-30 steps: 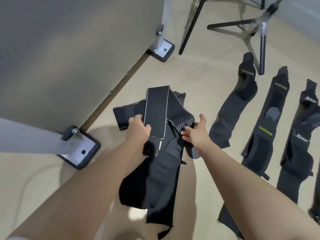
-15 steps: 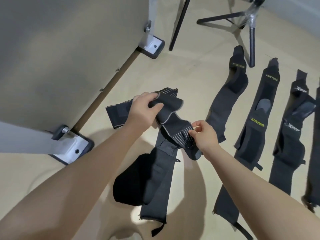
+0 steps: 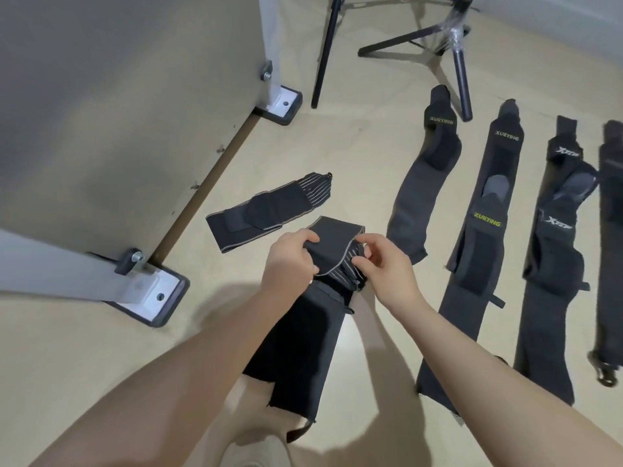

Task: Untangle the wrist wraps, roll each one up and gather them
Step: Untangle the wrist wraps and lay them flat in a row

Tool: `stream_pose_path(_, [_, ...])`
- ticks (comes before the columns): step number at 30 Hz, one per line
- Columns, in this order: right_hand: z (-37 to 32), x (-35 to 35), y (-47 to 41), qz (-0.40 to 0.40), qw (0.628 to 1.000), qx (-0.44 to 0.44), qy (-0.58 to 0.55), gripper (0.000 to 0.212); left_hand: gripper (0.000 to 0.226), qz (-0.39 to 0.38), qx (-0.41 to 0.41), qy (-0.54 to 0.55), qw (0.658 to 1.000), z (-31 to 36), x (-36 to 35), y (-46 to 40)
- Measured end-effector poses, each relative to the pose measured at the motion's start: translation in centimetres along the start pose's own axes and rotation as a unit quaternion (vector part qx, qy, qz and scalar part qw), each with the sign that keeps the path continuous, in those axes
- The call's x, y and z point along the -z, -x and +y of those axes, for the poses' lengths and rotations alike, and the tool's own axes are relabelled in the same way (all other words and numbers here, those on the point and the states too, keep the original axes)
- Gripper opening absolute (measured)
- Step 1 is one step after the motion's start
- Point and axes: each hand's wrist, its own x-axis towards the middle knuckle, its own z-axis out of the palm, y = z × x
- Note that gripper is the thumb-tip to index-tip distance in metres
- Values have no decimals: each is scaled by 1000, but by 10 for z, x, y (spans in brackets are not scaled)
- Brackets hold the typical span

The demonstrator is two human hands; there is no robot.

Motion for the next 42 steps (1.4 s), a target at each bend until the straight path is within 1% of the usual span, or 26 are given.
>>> stream_pose_path(2, [2,-6,8,-17,1000,17,-1,31,24,-7,103,160,982,5,0,4])
stream_pose_path(4, [5,-11,12,-29,999,4,-34,32,14,-26,142,207,968,2,-4,4])
stream_pose_path(5, [8,-14,13,-34,998,-13,-55,33,10,-26,140,172,975,0,-7,5])
stream_pose_path(6, [10,-17,14,-40,995,-37,-79,34,11,-19,131,119,984,-2,-12,7])
stream_pose_path(8, [17,-24,18,-49,988,-80,-124,36,25,7,101,32,994,-10,-25,11])
stream_pose_path(12, [22,-32,23,-57,977,-120,-168,36,29,28,71,-38,996,-17,-45,20])
stream_pose_path(15, [19,-31,21,-47,978,-105,-172,34,14,33,17,-39,999,-22,-45,17])
stream_pose_path(17, [20,-27,20,-38,987,-84,-129,32,11,48,-38,-61,996,-29,-42,13])
stream_pose_path(20, [21,-23,18,-49,998,-47,-6,31,13,95,-95,-97,986,-35,-37,11])
stream_pose_path(21, [23,-22,18,-39,998,-38,40,31,15,112,-108,-99,983,-34,-36,10])
stream_pose_path(22, [25,-21,18,-17,995,-35,90,31,16,124,-110,-92,982,-31,-32,9])
stream_pose_path(23, [28,-19,19,13,991,-41,125,30,16,129,-88,-77,985,-25,-25,8])
stream_pose_path(25, [35,-13,20,58,987,-79,128,24,16,131,-50,-45,989,-15,-7,5])
stream_pose_path(27, [40,-8,20,48,982,-130,127,21,16,127,-44,-1,991,-4,12,2])
stream_pose_path(28, [39,-6,19,31,978,-146,148,20,15,118,-50,17,992,2,20,1])
stream_pose_path(30, [32,-2,14,35,969,-150,195,25,13,99,-62,33,993,19,30,3])
stream_pose_path(31, [24,1,10,53,971,-147,182,29,11,83,-72,37,993,25,33,4])
stream_pose_path(32, [14,5,4,69,980,-148,112,34,11,61,-87,37,994,31,35,5])
stream_pose_path(33, [3,10,-1,67,984,-163,-10,39,11,32,-110,26,993,37,38,6])
stream_pose_path(34, [-8,17,-6,41,968,-189,-159,44,12,-2,-136,9,991,43,40,8])
stream_pose_path(35, [-18,26,-10,8,934,-209,-288,48,12,-38,-159,-9,987,47,42,10])
stream_pose_path(36, [-21,35,-14,-16,907,-215,-361,51,12,-71,-181,-26,981,52,44,13])
stream_pose_path(37, [-23,45,-16,-29,894,-210,-394,48,11,-98,-204,-45,973,56,44,14])
stream_pose_path(38, [-23,56,-17,-38,895,-197,-399,47,10,-117,-232,-64,963,58,44,15])
stream_pose_path(39, [-22,65,-16,-53,902,-180,-388,40,11,-130,-263,-91,952,61,43,17])
stream_pose_path(42, [-17,90,-5,-130,931,-145,-308,36,21,-140,-354,-173,908,62,41,17])
